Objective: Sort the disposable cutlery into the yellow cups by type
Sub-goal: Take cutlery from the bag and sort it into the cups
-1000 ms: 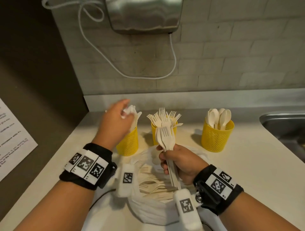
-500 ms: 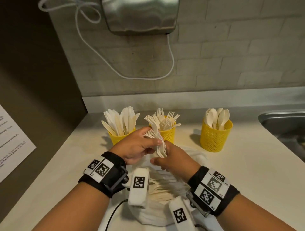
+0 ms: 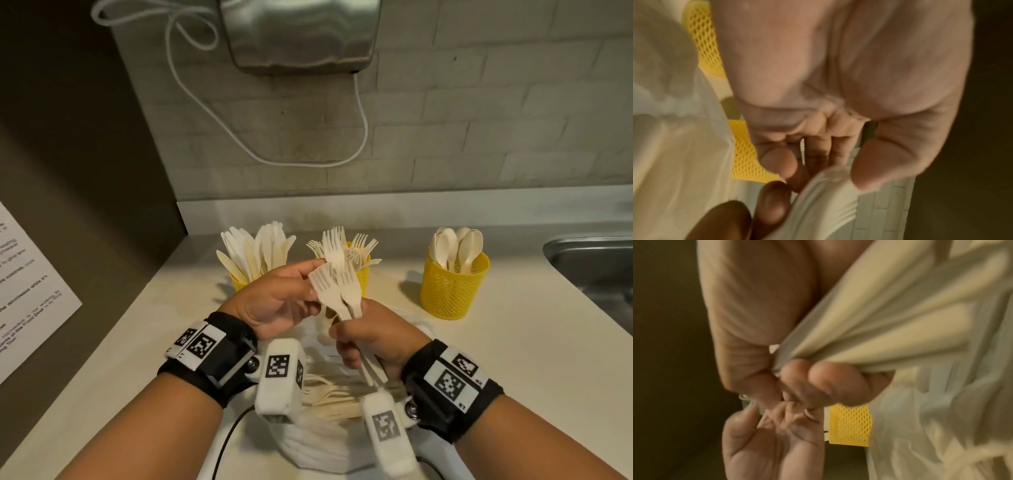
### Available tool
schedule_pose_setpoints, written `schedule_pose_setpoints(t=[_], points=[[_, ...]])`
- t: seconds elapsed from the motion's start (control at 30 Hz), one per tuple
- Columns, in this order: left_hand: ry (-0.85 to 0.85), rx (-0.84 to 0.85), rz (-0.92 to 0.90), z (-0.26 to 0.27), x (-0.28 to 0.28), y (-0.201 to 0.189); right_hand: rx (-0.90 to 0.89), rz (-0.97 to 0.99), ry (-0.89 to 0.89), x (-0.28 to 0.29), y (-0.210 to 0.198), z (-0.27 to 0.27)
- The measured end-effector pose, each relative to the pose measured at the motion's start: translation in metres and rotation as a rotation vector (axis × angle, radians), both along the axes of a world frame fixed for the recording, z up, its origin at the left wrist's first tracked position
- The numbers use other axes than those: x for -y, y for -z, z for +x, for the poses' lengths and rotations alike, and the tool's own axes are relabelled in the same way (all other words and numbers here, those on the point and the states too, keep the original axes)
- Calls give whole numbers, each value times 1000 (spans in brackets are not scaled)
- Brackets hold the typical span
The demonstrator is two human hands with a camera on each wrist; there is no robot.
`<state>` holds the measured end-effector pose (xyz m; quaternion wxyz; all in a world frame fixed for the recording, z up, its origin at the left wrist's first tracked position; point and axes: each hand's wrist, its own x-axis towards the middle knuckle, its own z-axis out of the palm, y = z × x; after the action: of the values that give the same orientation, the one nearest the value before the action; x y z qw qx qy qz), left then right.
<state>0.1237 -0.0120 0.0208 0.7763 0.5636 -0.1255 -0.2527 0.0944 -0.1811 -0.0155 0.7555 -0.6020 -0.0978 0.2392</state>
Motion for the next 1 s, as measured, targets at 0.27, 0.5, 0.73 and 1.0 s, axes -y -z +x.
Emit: schedule_pose_setpoints(t=[0.27, 0.5, 0.73, 1.0], points=[[-17, 29, -67, 2, 8, 5, -217, 411, -335, 3, 5, 3], [-76, 13, -40, 4, 6, 5, -175, 393, -303, -2, 3, 0], [-492, 31, -175, 17, -13, -22, -200, 315, -238, 1, 11, -4], [-1071, 724, 387, 17, -76, -79, -131, 188, 143, 10, 12, -1]])
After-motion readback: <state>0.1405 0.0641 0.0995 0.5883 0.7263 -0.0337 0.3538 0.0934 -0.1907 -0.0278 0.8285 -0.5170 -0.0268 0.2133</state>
